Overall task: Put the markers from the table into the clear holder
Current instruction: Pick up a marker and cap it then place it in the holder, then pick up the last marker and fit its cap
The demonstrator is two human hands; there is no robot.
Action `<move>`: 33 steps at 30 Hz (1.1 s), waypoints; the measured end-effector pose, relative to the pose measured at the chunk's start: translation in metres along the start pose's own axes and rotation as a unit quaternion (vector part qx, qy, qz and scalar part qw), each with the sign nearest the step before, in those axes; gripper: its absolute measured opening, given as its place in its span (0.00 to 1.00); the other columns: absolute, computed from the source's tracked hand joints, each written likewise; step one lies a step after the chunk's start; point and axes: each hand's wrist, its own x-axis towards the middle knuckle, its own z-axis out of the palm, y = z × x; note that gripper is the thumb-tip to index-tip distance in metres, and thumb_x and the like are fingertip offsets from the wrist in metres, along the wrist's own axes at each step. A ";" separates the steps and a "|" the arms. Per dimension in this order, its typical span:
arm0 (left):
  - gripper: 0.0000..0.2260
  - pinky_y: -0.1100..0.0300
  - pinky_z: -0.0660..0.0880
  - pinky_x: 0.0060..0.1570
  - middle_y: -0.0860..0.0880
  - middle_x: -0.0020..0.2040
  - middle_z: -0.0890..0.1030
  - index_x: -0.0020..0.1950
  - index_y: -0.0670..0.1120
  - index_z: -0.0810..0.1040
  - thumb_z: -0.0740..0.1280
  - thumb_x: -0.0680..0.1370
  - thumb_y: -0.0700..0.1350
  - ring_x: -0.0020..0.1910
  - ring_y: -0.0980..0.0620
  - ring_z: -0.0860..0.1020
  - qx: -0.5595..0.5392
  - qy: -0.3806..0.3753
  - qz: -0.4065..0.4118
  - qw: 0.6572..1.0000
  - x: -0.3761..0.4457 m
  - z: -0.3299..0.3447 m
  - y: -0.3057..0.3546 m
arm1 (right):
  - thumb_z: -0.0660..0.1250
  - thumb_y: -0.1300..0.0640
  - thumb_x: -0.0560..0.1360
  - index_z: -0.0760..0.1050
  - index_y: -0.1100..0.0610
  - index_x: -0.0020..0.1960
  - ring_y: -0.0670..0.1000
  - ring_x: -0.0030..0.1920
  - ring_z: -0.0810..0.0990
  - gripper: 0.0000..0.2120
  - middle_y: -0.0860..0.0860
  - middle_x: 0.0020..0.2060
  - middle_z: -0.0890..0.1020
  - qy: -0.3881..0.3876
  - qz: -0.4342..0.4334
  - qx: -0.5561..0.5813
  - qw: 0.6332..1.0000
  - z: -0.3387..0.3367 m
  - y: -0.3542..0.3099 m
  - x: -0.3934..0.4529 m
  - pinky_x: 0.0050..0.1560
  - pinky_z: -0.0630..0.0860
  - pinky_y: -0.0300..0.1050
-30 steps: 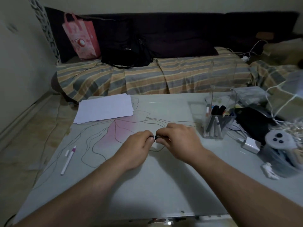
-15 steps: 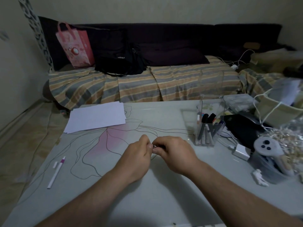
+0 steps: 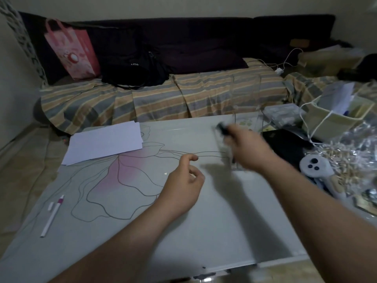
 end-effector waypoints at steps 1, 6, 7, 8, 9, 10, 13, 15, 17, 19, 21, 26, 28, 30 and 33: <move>0.16 0.61 0.75 0.45 0.57 0.48 0.79 0.64 0.59 0.67 0.65 0.79 0.47 0.40 0.58 0.79 0.010 -0.012 0.009 1.000 0.000 0.004 0.001 | 0.63 0.56 0.83 0.75 0.50 0.68 0.52 0.54 0.80 0.14 0.49 0.55 0.80 0.102 0.027 0.064 0.992 -0.017 0.006 0.007 0.52 0.74 0.47; 0.17 0.61 0.74 0.53 0.59 0.55 0.74 0.65 0.61 0.69 0.64 0.79 0.47 0.46 0.58 0.77 0.112 -0.101 0.058 0.987 -0.006 0.023 -0.007 | 0.66 0.54 0.82 0.75 0.52 0.63 0.49 0.50 0.82 0.11 0.47 0.53 0.81 0.292 0.075 0.153 0.941 -0.048 0.036 0.022 0.54 0.81 0.53; 0.17 0.62 0.74 0.53 0.59 0.55 0.73 0.65 0.61 0.69 0.64 0.79 0.47 0.47 0.58 0.76 0.126 -0.114 0.067 0.983 -0.007 0.026 -0.008 | 0.67 0.55 0.81 0.72 0.50 0.65 0.50 0.48 0.82 0.13 0.46 0.52 0.80 0.284 0.063 0.133 0.948 -0.042 0.042 0.022 0.52 0.81 0.53; 0.17 0.63 0.73 0.53 0.59 0.56 0.73 0.66 0.61 0.69 0.63 0.79 0.47 0.48 0.58 0.76 0.134 -0.124 0.073 0.980 -0.007 0.028 -0.010 | 0.67 0.57 0.81 0.69 0.47 0.67 0.50 0.47 0.82 0.17 0.45 0.52 0.79 0.270 0.052 0.118 0.954 -0.035 0.047 0.021 0.49 0.80 0.53; 0.17 0.64 0.72 0.52 0.59 0.57 0.73 0.66 0.61 0.69 0.63 0.79 0.47 0.49 0.59 0.75 0.138 -0.132 0.077 0.979 -0.007 0.030 -0.012 | 0.68 0.59 0.81 0.66 0.44 0.69 0.51 0.46 0.82 0.21 0.46 0.52 0.78 0.255 0.044 0.099 0.961 -0.027 0.052 0.021 0.47 0.79 0.52; 0.17 0.65 0.72 0.53 0.58 0.57 0.73 0.66 0.61 0.69 0.63 0.79 0.47 0.50 0.59 0.75 0.141 -0.137 0.080 0.977 -0.007 0.031 -0.014 | 0.68 0.60 0.81 0.64 0.43 0.70 0.53 0.46 0.81 0.24 0.48 0.52 0.78 0.243 0.037 0.077 0.966 -0.021 0.058 0.022 0.46 0.79 0.53; 0.16 0.64 0.72 0.54 0.58 0.57 0.74 0.66 0.61 0.70 0.63 0.80 0.47 0.50 0.60 0.74 0.147 -0.145 0.082 0.975 -0.006 0.030 -0.018 | 0.65 0.61 0.81 0.66 0.47 0.67 0.62 0.50 0.79 0.19 0.57 0.52 0.82 0.216 0.025 -0.019 0.976 -0.005 0.074 0.025 0.45 0.75 0.56; 0.16 0.62 0.74 0.55 0.58 0.58 0.74 0.65 0.61 0.70 0.63 0.79 0.47 0.51 0.60 0.74 0.148 -0.146 0.080 0.975 -0.005 0.029 -0.020 | 0.64 0.56 0.82 0.69 0.49 0.63 0.63 0.53 0.73 0.11 0.57 0.51 0.83 0.197 0.041 -0.112 0.973 0.002 0.081 0.023 0.45 0.66 0.53; 0.15 0.59 0.74 0.57 0.58 0.57 0.74 0.65 0.61 0.71 0.63 0.79 0.47 0.52 0.59 0.75 0.152 -0.144 0.080 0.975 -0.004 0.028 -0.023 | 0.62 0.51 0.83 0.76 0.49 0.61 0.63 0.54 0.70 0.09 0.55 0.53 0.83 0.176 0.059 -0.168 0.968 0.007 0.088 0.021 0.45 0.62 0.52; 0.14 0.58 0.75 0.58 0.59 0.58 0.74 0.63 0.60 0.73 0.63 0.79 0.47 0.52 0.59 0.76 0.151 -0.140 0.079 0.975 -0.004 0.026 -0.024 | 0.61 0.52 0.83 0.80 0.49 0.62 0.63 0.53 0.69 0.12 0.54 0.55 0.82 0.160 0.060 -0.192 0.967 0.009 0.096 0.018 0.45 0.62 0.52; 0.12 0.58 0.75 0.59 0.59 0.58 0.74 0.62 0.60 0.75 0.63 0.79 0.48 0.52 0.60 0.77 0.150 -0.138 0.085 0.975 -0.004 0.024 -0.024 | 0.63 0.57 0.81 0.80 0.48 0.66 0.62 0.54 0.68 0.16 0.53 0.59 0.80 0.128 0.074 -0.196 0.969 0.008 0.096 0.018 0.47 0.64 0.52; 0.09 0.57 0.76 0.58 0.60 0.57 0.74 0.57 0.60 0.78 0.64 0.79 0.49 0.51 0.61 0.78 0.153 -0.133 0.087 0.975 -0.008 0.008 -0.023 | 0.66 0.66 0.74 0.74 0.52 0.72 0.64 0.63 0.67 0.27 0.57 0.67 0.72 0.182 0.037 -0.149 0.971 0.007 0.055 0.007 0.54 0.67 0.57; 0.09 0.58 0.75 0.58 0.58 0.56 0.75 0.56 0.59 0.79 0.64 0.79 0.48 0.50 0.60 0.78 0.167 -0.119 0.092 0.974 -0.008 -0.008 -0.024 | 0.66 0.63 0.75 0.78 0.52 0.67 0.63 0.61 0.69 0.21 0.56 0.63 0.74 0.211 -0.007 -0.142 0.967 0.017 0.027 0.002 0.53 0.67 0.57; 0.10 0.59 0.74 0.58 0.55 0.55 0.77 0.56 0.57 0.81 0.65 0.79 0.47 0.50 0.57 0.78 0.203 -0.088 0.091 0.971 -0.008 -0.033 -0.030 | 0.65 0.63 0.77 0.80 0.52 0.64 0.62 0.59 0.72 0.18 0.56 0.60 0.75 0.183 -0.060 -0.098 0.976 0.039 -0.010 -0.003 0.55 0.70 0.58; 0.10 0.58 0.75 0.55 0.53 0.53 0.80 0.55 0.56 0.83 0.65 0.78 0.46 0.50 0.53 0.78 0.239 -0.007 0.045 0.970 -0.008 -0.083 -0.053 | 0.66 0.63 0.76 0.81 0.52 0.63 0.59 0.56 0.76 0.17 0.54 0.57 0.76 0.080 -0.147 -0.043 0.985 0.086 -0.060 -0.019 0.53 0.76 0.55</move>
